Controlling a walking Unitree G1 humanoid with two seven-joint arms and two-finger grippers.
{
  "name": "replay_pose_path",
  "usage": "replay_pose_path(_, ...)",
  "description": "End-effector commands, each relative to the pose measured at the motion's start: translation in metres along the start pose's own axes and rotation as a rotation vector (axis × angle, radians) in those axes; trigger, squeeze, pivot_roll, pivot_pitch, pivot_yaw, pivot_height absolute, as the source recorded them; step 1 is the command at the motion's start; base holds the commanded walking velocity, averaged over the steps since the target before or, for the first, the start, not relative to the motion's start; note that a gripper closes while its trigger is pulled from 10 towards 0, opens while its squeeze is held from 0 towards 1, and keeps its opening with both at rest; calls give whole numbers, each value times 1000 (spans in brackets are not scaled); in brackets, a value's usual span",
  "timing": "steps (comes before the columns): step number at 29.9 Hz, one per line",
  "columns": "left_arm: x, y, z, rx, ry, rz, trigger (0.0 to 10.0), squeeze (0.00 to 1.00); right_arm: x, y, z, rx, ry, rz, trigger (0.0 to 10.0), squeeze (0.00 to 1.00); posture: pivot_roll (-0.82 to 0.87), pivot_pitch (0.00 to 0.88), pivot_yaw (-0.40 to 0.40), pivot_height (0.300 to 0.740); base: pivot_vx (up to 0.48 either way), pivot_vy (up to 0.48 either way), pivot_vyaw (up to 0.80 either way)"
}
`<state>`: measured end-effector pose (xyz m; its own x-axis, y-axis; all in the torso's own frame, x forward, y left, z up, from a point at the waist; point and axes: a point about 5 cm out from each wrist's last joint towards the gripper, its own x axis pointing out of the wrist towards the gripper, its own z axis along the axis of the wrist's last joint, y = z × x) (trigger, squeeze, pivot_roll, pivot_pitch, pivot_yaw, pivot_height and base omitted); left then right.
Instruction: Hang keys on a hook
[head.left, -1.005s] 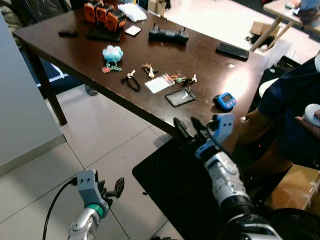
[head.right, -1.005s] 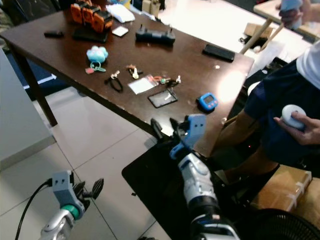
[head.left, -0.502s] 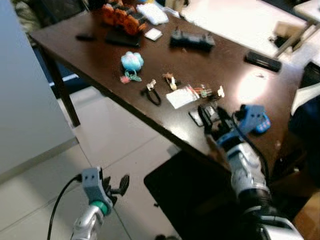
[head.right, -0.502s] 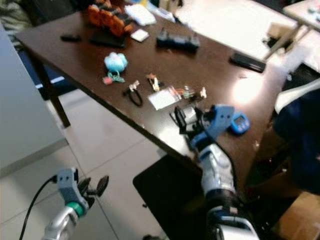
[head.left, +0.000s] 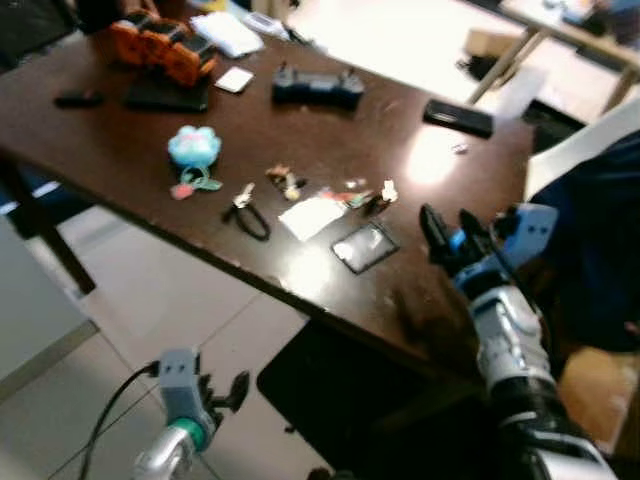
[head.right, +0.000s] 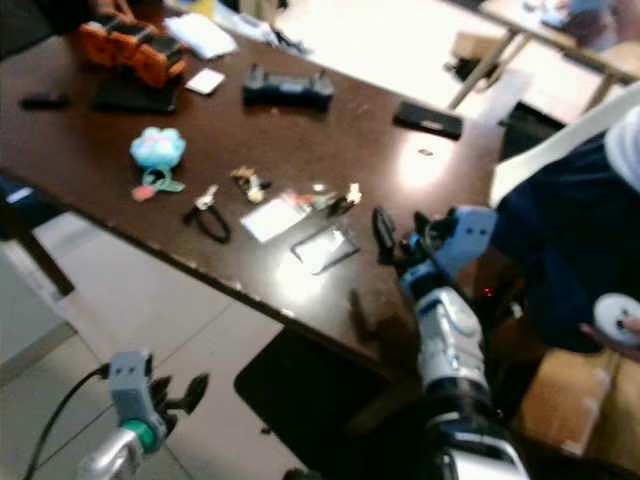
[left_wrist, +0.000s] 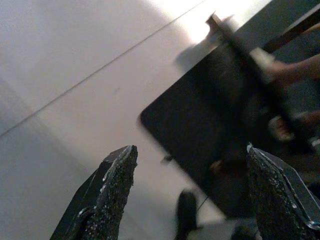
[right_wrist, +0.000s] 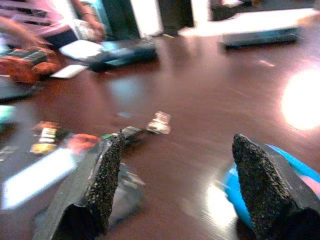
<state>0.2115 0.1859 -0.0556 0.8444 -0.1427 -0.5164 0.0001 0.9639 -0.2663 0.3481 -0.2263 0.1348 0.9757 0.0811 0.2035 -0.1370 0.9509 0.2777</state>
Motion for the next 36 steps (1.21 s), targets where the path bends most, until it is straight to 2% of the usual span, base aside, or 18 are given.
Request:
replay_pose_path(1, -2, -2, -8, 7, 40, -1, 10000, 0, -7, -14, -2, 21, 16, -63, 10000, 0, 18, 80, -11, 740, 0, 0, 0)
replay_pose_path(5, -5, 0, -13, 26, 63, 2, 10000, 0, -12, -21, -6, 62, 50, -80, 10000, 0, 11, 86, -5, 740, 0, 0, 0)
replay_pose_path(8, -6, -1, -16, 53, 77, -3, 10000, 0, -16, -18, -23, 88, 160, -76, 10000, 0, 11, 86, -5, 740, 0, 0, 0)
replay_pose_path(10, -7, -2, -17, 63, 82, -8, 10000, 0, -19, -5, -38, 128, 237, -25, 10000, 0, 10, 99, -1, 740, 0, 0, 0)
replay_pose_path(11, -7, -2, -17, 63, 82, -8, 10000, 0, -19, -5, -38, 128, 237, -25, 10000, 0, 10, 99, -1, 740, 0, 0, 0)
replay_pose_path(13, -7, -2, -19, 76, 88, -14, 10000, 0, -18, 5, -46, 143, 283, 16, 10000, 0, 8, 101, -1, 740, 0, 0, 0)
replay_pose_path(21, -12, -2, -27, 107, 121, -21, 10000, 0, -11, 18, -44, 89, 336, 67, 10000, 0, 7, 107, 1, 740, 0, 0, 0)
replay_pose_path(26, -14, -4, -32, 130, 141, -35, 10000, 0, 1, 38, -50, 36, 428, 67, 10000, 0, 10, 113, 2, 740, 0, 0, 0)
replay_pose_path(33, -14, -5, -32, 134, 140, -38, 10000, 0, 4, 41, -50, 37, 437, 45, 10000, 0, 12, 116, 2, 740, 0, 0, 0)
replay_pose_path(35, -15, -5, -33, 140, 141, -43, 10000, 0, 15, 44, -42, 27, 413, -14, 10000, 0, 15, 131, 9, 740, 0, 0, 0)
replay_pose_path(36, -15, -5, -33, 140, 141, -43, 10000, 0, 15, 44, -42, 27, 413, -14, 10000, 0, 15, 131, 9, 740, 0, 0, 0)
